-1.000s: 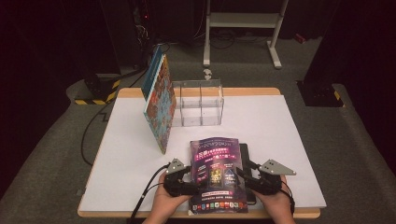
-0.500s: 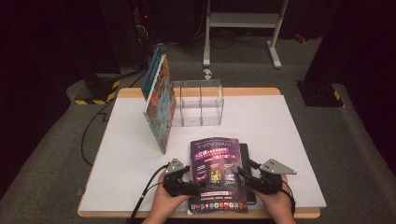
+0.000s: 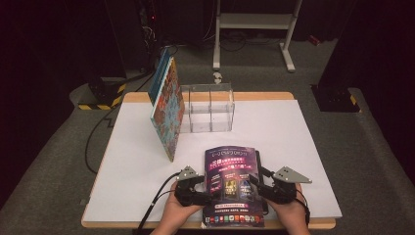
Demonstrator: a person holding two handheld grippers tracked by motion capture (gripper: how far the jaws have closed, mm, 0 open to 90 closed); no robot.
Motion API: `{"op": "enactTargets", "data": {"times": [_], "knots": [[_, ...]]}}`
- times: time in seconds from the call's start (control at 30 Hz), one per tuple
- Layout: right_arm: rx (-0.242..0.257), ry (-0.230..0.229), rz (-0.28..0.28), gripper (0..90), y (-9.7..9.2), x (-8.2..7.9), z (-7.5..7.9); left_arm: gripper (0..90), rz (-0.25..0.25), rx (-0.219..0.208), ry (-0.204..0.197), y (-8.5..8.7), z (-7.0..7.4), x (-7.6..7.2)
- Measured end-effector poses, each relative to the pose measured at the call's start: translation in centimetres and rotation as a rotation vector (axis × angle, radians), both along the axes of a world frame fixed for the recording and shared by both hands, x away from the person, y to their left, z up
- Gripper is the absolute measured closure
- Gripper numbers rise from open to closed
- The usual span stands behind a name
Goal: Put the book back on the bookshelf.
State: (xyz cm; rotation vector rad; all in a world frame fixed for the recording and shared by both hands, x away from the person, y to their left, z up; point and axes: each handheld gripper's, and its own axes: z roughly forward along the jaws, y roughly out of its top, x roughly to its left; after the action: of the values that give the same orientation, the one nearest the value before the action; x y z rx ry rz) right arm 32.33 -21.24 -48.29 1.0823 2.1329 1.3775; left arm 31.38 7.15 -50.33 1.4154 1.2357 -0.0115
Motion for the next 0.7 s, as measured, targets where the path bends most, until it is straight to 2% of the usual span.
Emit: {"op": "enactTargets", "data": {"times": [0.27,0.43,0.53,0.6,0.63,0.7], "knots": [[-0.001,0.002,-0.020,46.1,-0.4,0.2,0.0,6.5,-0.030,0.031,-0.049,-1.0,0.7,-0.4],[-0.005,0.008,-0.042,45.1,-0.7,0.4,-0.1,7.4,-0.011,0.035,-0.108,-0.9,1.2,-0.7],[0.005,0.024,-0.052,41.4,-0.9,0.6,-0.2,10.7,0.009,0.063,-0.141,-0.6,1.1,-0.8],[0.014,0.051,-0.056,36.8,-1.0,0.7,-0.3,10.6,0.019,0.071,-0.135,-0.5,0.8,-0.7],[0.020,0.081,-0.057,34.4,-1.0,0.9,-0.5,10.7,0.021,0.078,-0.130,-0.5,0.6,-0.7],[0.036,0.120,-0.056,31.5,-1.0,1.2,-0.8,11.5,0.018,0.068,-0.111,-0.6,0.2,-0.7]]}}
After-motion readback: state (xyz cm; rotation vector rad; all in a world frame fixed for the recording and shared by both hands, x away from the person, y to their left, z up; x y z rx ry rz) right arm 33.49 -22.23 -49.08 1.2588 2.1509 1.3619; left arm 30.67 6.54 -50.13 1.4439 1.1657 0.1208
